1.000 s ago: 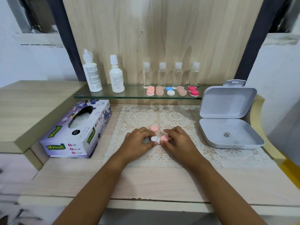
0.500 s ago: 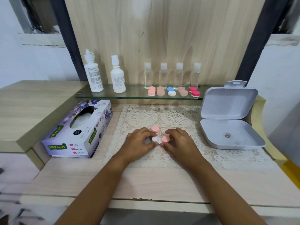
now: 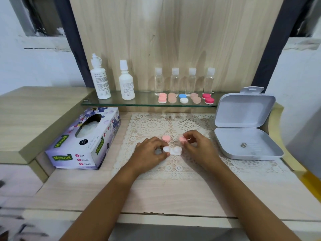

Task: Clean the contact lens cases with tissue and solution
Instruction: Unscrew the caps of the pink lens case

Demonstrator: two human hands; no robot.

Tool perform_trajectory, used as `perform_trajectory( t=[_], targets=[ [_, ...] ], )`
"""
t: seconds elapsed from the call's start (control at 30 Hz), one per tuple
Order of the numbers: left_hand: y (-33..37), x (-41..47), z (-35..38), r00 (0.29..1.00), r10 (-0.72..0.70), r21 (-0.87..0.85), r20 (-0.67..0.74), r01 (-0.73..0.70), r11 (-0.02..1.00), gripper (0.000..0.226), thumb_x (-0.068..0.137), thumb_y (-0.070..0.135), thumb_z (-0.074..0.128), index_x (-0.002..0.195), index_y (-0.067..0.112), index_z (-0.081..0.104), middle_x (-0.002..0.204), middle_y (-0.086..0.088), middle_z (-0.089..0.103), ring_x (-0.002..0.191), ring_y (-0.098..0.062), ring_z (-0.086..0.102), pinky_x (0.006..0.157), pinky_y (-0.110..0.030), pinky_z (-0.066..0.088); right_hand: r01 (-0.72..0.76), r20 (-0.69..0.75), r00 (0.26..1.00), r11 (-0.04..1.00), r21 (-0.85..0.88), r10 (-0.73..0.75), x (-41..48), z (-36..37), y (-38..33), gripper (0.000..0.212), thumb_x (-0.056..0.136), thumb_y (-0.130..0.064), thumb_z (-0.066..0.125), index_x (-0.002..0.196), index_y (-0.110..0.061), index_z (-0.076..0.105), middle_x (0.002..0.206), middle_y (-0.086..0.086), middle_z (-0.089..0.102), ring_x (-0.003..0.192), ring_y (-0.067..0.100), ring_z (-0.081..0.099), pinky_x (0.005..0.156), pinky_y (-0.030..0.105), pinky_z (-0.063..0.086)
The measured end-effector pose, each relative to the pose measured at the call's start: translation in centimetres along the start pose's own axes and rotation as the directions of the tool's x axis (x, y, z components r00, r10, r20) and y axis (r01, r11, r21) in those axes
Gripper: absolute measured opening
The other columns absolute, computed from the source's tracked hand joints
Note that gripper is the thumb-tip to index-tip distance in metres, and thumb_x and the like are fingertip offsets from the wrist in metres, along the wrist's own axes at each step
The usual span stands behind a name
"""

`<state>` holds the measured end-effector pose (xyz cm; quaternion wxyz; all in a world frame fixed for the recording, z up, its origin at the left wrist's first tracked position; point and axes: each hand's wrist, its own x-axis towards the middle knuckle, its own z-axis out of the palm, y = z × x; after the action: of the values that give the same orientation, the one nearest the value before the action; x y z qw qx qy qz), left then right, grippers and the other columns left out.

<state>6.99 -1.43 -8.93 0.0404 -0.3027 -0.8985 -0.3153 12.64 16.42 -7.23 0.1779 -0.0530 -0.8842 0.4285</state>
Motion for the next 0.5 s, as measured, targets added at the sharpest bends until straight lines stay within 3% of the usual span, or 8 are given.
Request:
perform_trajectory(
  t=[0.17,0.27,0.33,0.5],
  targets=[
    [0.1,0.1,0.0,1.0,-0.003,-0.002,0.0,0.003,1.0,0.024,0.085,0.039,0.063,0.107,0.03,0.064,0.104,0.018,0.054,0.098,-0.007,0.045,0.094,-0.038,0.037,0.021,0.069,0.998,0.989,-0.144,-0.011,1.6,-0.2,-0.1,0.019,0.087,-0.022,0.062,0.105,-0.016,0.063,0.101,-0.004,0.063,0.09,0.009,0.054,0.063,0.005,0.037],
    [0.1,0.0,0.0,1.0,0.001,0.0,-0.005,-0.001,1.0,0.024,0.085,0.038,0.063,0.107,0.029,0.064,0.105,0.017,0.055,0.098,-0.008,0.046,0.094,-0.036,0.037,0.025,0.091,0.996,0.987,-0.159,-0.011,2.5,0.3,0.0,0.019,0.083,-0.023,0.067,0.1,-0.016,0.065,0.1,0.001,0.067,0.091,0.013,0.058,0.076,0.026,0.048],
    [0.0,-0.1,0.0,1.0,-0.001,-0.011,-0.007,0.001,1.0,0.024,0.084,0.038,0.063,0.107,0.03,0.064,0.104,0.018,0.055,0.097,-0.007,0.045,0.094,-0.037,0.037,0.036,0.09,0.996,0.971,-0.234,-0.015,3.0,0.7,0.3,0.019,0.082,-0.028,0.068,0.099,-0.02,0.066,0.097,-0.001,0.069,0.095,0.017,0.059,0.084,0.038,0.048],
    [0.0,-0.1,-0.1,1.0,0.005,-0.017,-0.006,-0.005,1.0,0.025,0.084,0.039,0.064,0.107,0.03,0.064,0.1,0.02,0.053,0.099,-0.007,0.046,0.095,-0.038,0.037,0.093,0.117,0.991,0.944,-0.316,-0.058,2.9,0.9,0.7,0.024,0.084,-0.032,0.064,0.105,-0.023,0.066,0.101,-0.003,0.068,0.102,0.019,0.056,0.088,0.039,0.044]
  ],
)
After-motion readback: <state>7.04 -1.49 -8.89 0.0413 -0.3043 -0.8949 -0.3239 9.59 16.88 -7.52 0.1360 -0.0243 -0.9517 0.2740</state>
